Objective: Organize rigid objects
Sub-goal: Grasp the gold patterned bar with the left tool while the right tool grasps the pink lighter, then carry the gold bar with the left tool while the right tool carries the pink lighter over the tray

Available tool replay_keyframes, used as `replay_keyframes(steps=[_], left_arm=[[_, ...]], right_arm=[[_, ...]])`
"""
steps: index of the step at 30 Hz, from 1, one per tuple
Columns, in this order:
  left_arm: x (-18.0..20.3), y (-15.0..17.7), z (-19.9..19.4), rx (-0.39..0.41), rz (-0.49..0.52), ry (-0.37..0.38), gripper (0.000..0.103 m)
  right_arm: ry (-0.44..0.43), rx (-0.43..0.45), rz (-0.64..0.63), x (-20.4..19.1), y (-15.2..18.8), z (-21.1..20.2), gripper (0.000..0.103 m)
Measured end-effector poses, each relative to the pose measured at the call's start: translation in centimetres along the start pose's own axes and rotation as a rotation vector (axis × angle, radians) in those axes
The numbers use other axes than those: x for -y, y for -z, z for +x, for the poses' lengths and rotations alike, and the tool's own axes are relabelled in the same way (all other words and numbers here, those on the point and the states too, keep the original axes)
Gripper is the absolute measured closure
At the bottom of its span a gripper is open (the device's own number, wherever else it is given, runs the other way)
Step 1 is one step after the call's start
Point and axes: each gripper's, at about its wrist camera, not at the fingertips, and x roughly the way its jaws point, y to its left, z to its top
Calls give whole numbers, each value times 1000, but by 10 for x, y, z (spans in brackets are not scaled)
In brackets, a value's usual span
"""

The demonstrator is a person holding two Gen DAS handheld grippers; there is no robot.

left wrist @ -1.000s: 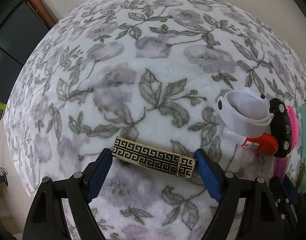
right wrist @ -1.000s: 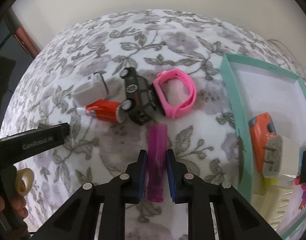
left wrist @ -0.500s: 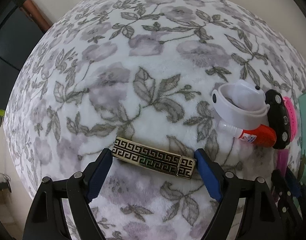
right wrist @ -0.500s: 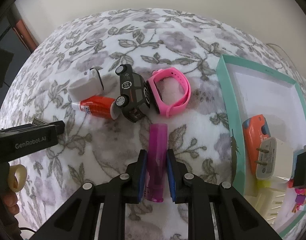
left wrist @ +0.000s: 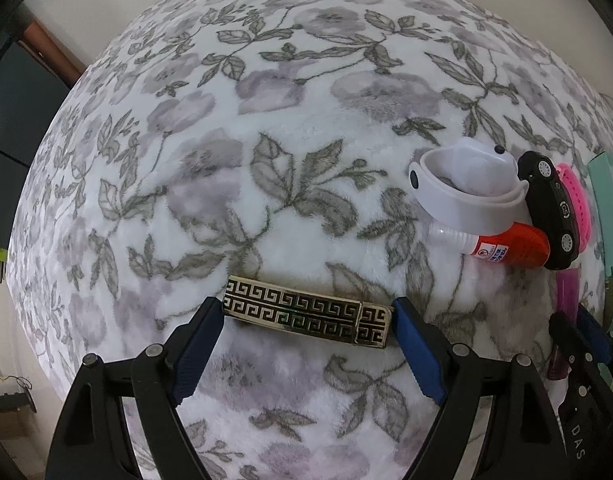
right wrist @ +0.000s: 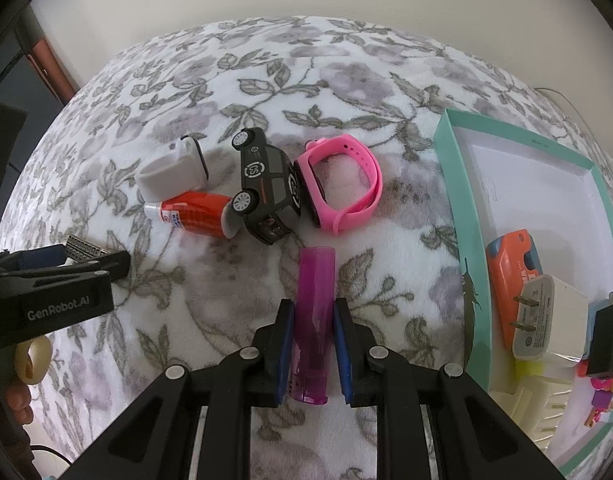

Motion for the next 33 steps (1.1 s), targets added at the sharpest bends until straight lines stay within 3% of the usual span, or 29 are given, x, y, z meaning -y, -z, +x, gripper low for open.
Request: replay_keyframes(steps=[13, 23, 29, 33], left_arm=[[-9, -1, -2, -5, -46, 19, 19], [-33, -3, -19, 11, -148, 82, 19], [-41, -9, -45, 63, -174, 95, 19], [-40, -11, -77, 139, -162, 102, 19]], right_arm=[[18, -9, -23, -5, 2, 0, 83], [-93, -38, 44, 7, 1, -7, 83], [-115, 2, 48, 11, -5, -28, 83], [-138, 101, 78, 25, -16, -66, 83]])
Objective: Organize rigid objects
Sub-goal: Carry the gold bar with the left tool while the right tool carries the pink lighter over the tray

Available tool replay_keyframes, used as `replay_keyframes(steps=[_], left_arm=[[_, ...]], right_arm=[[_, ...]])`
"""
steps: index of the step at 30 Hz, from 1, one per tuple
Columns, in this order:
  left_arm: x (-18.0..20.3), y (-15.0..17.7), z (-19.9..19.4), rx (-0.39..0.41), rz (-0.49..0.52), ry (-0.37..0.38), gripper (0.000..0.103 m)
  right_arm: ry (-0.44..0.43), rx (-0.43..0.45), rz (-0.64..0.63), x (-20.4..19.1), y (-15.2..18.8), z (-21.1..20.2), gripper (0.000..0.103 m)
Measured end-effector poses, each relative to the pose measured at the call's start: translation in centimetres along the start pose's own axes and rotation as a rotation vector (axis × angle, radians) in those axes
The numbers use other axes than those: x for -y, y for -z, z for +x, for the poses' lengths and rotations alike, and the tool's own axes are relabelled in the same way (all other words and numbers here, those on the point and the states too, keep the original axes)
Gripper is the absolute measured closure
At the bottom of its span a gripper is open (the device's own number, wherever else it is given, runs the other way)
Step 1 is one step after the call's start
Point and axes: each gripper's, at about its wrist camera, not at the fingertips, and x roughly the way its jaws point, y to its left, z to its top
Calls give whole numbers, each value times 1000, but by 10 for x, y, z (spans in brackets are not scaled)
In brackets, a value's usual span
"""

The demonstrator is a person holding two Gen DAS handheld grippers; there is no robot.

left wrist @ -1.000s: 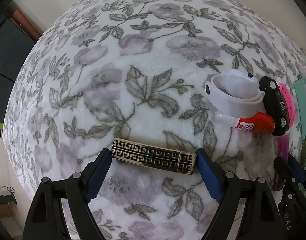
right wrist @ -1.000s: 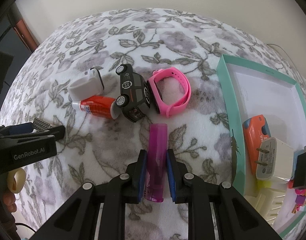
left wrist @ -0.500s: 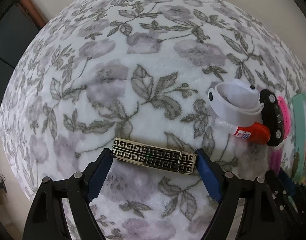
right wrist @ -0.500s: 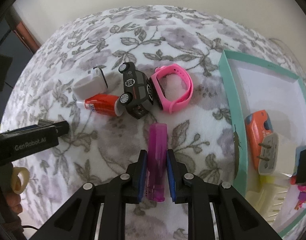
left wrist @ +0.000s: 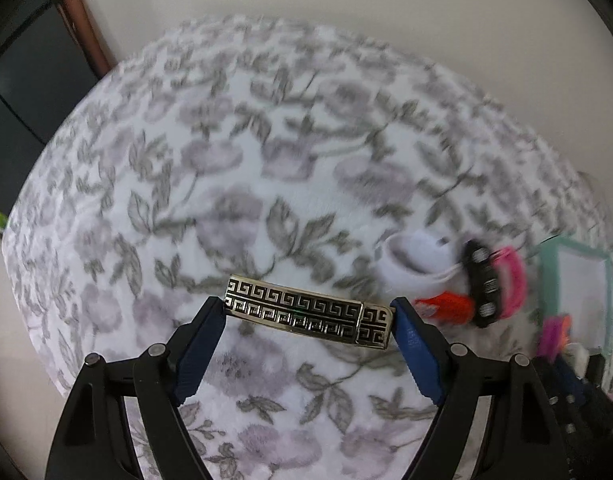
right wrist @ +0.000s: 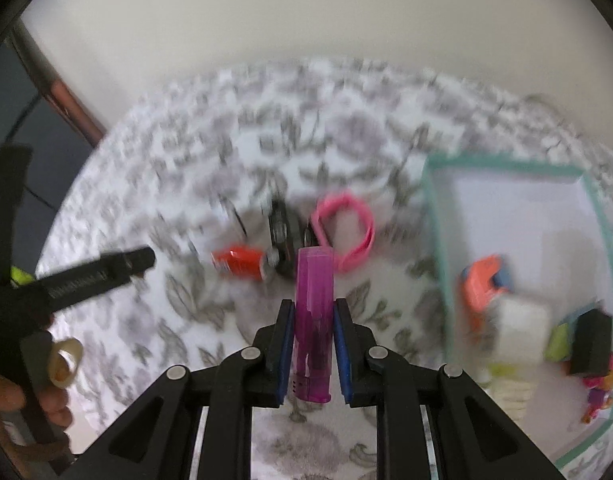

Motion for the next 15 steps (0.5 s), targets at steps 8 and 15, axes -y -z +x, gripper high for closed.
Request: replay_keyframes(steps=[8, 15], left_arm=[[46, -3, -72, 172, 49, 94, 19], [105, 11, -106, 255, 150, 175, 19]], right_arm=[[59, 193, 59, 30, -19, -81, 83], [162, 275, 141, 82, -17, -124, 83]])
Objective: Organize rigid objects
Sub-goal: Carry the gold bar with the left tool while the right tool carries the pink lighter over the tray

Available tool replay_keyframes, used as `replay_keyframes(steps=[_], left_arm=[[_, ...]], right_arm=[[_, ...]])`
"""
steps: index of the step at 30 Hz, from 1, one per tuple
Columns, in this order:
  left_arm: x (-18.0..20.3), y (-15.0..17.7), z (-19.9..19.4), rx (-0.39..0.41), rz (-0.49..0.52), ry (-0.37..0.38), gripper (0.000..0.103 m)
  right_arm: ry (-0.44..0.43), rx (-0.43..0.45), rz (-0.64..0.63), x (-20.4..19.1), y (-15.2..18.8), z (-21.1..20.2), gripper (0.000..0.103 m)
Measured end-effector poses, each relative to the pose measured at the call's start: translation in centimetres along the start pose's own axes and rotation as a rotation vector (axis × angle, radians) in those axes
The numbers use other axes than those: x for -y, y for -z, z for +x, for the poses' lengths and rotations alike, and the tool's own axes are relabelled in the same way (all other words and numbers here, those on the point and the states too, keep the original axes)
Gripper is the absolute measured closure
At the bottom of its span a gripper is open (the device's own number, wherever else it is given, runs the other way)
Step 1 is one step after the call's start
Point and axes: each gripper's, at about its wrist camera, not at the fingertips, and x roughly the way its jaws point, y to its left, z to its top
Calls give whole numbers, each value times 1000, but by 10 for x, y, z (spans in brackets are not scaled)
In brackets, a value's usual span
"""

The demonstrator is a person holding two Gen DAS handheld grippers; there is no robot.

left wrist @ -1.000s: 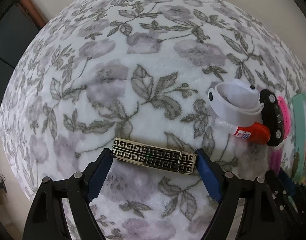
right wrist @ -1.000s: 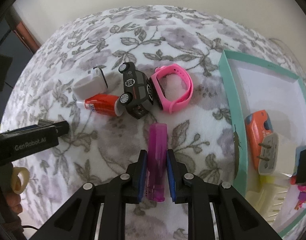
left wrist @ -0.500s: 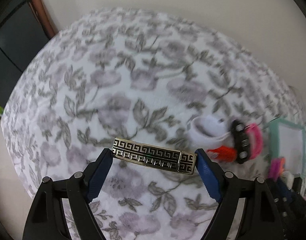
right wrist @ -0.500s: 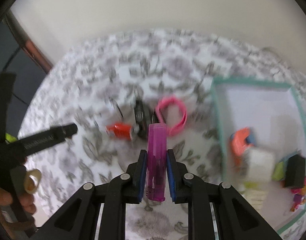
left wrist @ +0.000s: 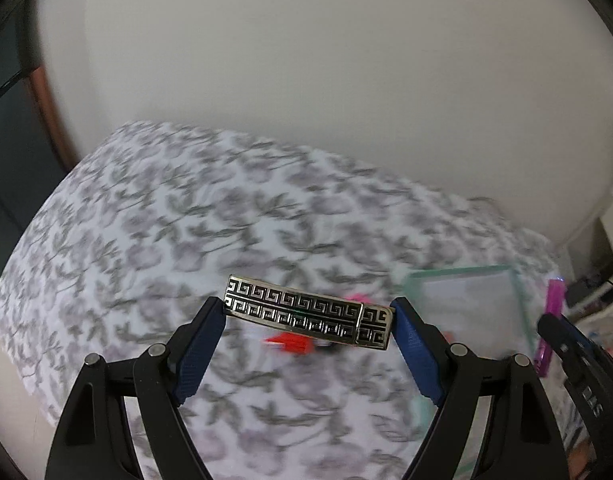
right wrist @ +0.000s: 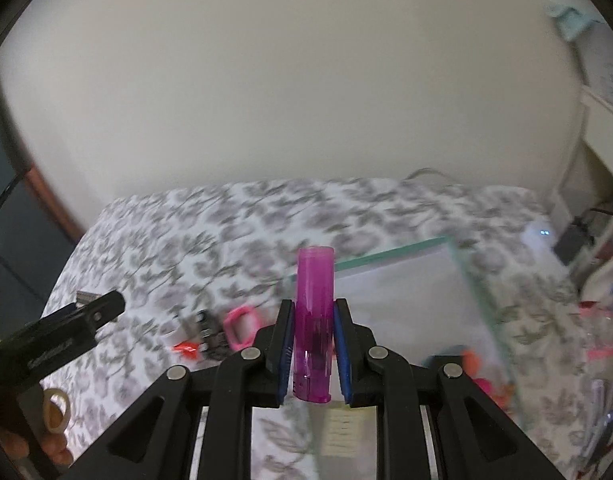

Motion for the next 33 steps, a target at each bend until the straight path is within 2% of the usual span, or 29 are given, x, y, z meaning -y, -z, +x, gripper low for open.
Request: replay_keyframes(steps=[8, 14, 20, 26, 29, 33], left_arm=[[85, 21, -2, 9, 157, 71, 19], [137, 45, 11, -33, 253, 110, 19], [164, 66, 32, -121, 285, 154, 19], [184, 85, 42, -170, 332, 152, 18], [190, 91, 49, -188, 349, 140, 18], [197, 100, 56, -219, 367, 137, 18]], right_arm=[[101, 40, 84, 68, -5, -20, 83], [196, 29, 107, 112, 0, -18, 83], [240, -46, 140, 144, 11, 5, 83], [292, -141, 144, 166, 29, 35, 83], [286, -141, 144, 172, 36, 44, 83], [258, -98, 160, 179, 42, 52, 83]])
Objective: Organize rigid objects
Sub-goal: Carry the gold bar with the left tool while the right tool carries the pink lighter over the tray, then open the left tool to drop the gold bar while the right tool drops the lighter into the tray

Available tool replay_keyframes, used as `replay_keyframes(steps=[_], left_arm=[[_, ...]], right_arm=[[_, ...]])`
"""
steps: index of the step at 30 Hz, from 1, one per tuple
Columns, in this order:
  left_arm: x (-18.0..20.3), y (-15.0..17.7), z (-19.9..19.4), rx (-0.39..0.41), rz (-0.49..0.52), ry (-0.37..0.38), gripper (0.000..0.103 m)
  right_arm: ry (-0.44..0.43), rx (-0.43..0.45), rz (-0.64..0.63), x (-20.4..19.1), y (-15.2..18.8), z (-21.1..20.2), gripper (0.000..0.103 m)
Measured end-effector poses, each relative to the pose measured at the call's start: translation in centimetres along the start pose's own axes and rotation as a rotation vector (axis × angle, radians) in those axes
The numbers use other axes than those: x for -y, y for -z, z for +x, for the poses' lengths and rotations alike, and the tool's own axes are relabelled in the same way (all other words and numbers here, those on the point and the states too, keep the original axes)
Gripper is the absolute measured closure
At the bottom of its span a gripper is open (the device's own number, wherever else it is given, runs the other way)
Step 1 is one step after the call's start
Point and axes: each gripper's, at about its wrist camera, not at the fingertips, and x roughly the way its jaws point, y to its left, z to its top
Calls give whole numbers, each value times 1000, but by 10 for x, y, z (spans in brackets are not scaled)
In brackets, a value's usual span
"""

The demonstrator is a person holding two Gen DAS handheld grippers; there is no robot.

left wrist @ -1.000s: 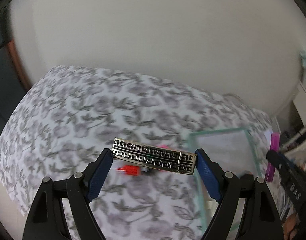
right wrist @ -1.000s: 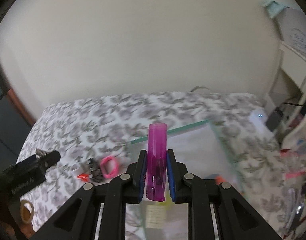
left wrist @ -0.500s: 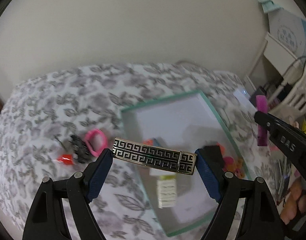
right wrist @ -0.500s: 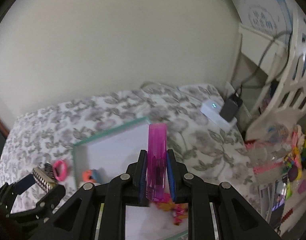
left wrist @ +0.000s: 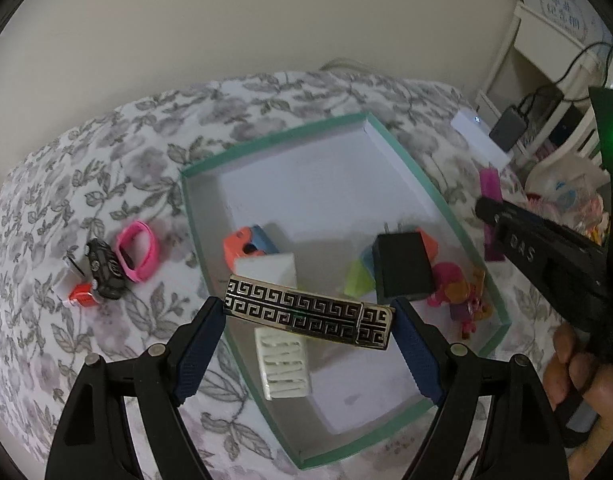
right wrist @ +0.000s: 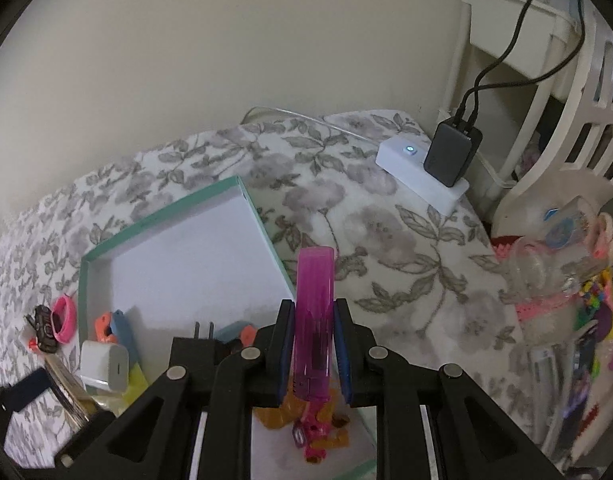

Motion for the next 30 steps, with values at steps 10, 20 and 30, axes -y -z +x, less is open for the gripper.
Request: replay_keyframes(steps=[10, 20, 30], left_arm=[[17, 7, 15, -42, 56, -11, 18], [29, 13, 23, -63, 93, -36, 18], [36, 15, 25, -64, 125, -49, 18]], right_arm=[[-28, -34, -18, -3, 12, 27, 83], [-18, -44, -75, -9, 18, 29, 83], [-42, -82, -124, -22, 22, 36, 83]])
